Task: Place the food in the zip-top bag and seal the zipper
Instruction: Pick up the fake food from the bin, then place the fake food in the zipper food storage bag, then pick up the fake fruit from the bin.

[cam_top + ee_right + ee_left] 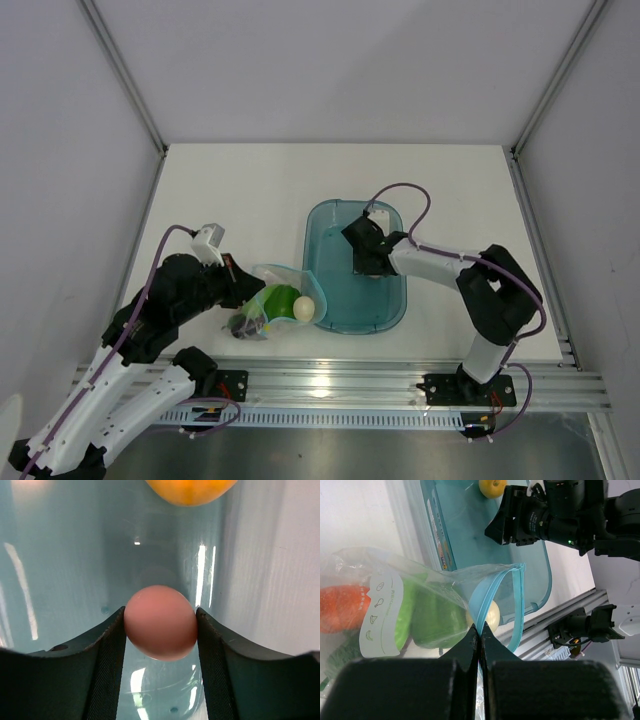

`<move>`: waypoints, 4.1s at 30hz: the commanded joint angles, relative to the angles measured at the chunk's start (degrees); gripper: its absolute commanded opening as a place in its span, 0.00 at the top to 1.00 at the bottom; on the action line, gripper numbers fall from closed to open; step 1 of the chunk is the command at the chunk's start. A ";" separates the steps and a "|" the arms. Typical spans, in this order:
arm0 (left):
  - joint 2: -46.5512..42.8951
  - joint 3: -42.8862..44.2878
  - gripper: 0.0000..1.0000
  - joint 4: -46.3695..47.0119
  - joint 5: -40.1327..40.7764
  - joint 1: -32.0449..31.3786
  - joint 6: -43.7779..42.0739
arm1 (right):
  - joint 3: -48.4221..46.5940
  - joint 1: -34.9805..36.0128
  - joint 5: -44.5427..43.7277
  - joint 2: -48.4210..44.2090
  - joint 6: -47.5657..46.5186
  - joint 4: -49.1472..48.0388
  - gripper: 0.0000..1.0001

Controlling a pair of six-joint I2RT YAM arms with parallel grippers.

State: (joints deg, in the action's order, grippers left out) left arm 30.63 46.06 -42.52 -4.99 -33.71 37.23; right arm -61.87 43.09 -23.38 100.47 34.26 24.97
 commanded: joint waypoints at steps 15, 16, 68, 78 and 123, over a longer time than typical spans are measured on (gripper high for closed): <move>0.22 0.78 0.99 2.80 -2.04 0.32 0.12 | 11.51 12.45 21.16 -38.59 -15.97 -28.57 0.99; 0.13 0.78 0.99 2.88 -2.12 0.32 0.21 | 11.24 13.67 22.57 -38.59 -17.02 -28.75 0.97; 1.27 -1.07 0.99 4.91 -3.88 0.40 1.09 | -12.22 -1.08 -6.76 -16.28 -4.99 -7.22 0.08; 2.58 -0.80 0.99 4.29 -2.74 0.32 -0.14 | -17.32 -1.43 -15.99 -2.65 -4.81 -1.24 0.08; 4.17 -2.47 0.99 6.58 -3.71 0.40 1.17 | -16.71 -3.28 -21.10 15.38 -7.63 -9.06 0.69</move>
State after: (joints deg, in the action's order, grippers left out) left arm 35.44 43.81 -37.85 -7.92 -33.58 37.56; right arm -78.24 39.42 -42.15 117.10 25.87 18.00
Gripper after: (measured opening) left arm 0.005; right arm 0.645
